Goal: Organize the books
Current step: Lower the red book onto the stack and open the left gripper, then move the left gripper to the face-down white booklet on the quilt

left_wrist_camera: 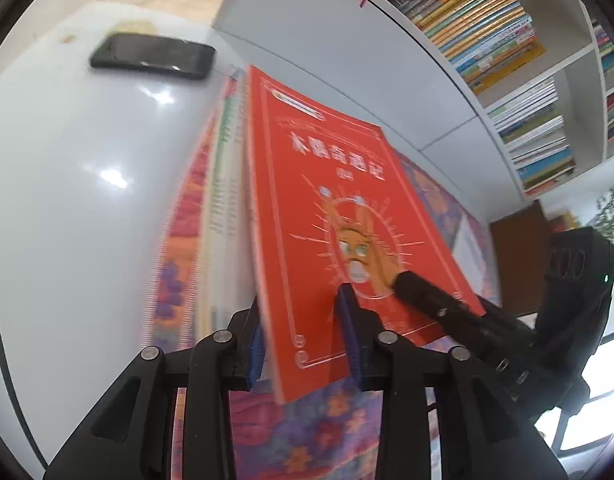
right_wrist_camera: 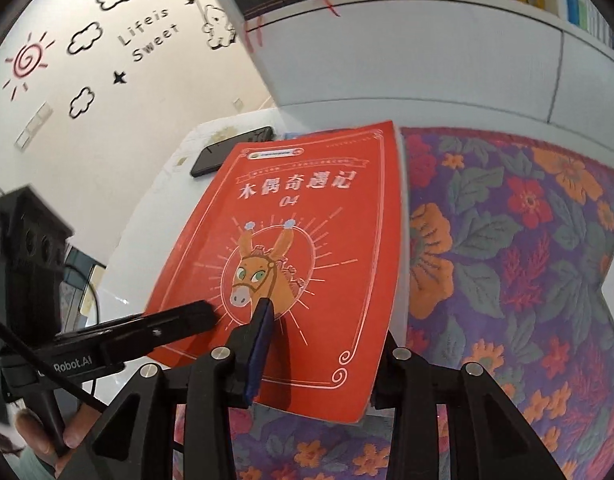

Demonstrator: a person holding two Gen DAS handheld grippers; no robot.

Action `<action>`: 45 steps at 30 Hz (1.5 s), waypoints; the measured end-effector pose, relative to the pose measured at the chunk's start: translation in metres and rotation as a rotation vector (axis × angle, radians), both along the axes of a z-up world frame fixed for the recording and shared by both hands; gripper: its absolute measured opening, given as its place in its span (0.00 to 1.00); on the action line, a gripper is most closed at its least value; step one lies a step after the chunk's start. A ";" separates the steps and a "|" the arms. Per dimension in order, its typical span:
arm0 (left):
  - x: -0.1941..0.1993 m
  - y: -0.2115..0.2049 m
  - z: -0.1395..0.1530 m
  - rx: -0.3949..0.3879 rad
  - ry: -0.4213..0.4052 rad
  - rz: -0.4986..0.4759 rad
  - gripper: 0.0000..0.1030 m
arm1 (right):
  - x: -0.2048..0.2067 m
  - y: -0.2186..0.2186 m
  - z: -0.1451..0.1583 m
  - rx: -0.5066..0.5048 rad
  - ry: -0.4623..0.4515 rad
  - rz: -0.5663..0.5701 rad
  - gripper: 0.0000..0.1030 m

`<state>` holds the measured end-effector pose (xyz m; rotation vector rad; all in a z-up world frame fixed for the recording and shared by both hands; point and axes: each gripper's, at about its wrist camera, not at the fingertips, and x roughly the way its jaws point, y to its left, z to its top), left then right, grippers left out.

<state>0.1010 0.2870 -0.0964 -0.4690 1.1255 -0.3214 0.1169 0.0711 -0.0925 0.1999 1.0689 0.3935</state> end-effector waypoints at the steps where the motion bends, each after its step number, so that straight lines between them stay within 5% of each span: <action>1: -0.001 0.002 0.001 0.005 -0.003 0.005 0.27 | 0.001 -0.002 -0.001 0.000 0.010 -0.008 0.39; 5: -0.003 0.010 0.002 -0.003 0.000 0.031 0.27 | 0.001 -0.006 -0.008 0.005 0.067 0.003 0.40; 13: -0.017 -0.001 0.016 0.027 -0.024 0.006 0.27 | -0.002 0.009 -0.006 -0.053 0.043 0.047 0.41; 20: -0.028 -0.024 0.026 0.094 -0.036 -0.050 0.27 | -0.006 0.003 -0.007 -0.092 0.111 0.071 0.52; 29: -0.047 -0.082 0.035 0.145 -0.050 -0.163 0.29 | -0.061 -0.054 -0.004 -0.072 0.135 -0.001 0.52; 45: -0.075 -0.221 0.063 0.159 -0.113 -0.346 0.30 | -0.121 -0.188 0.048 0.032 0.019 -0.235 0.53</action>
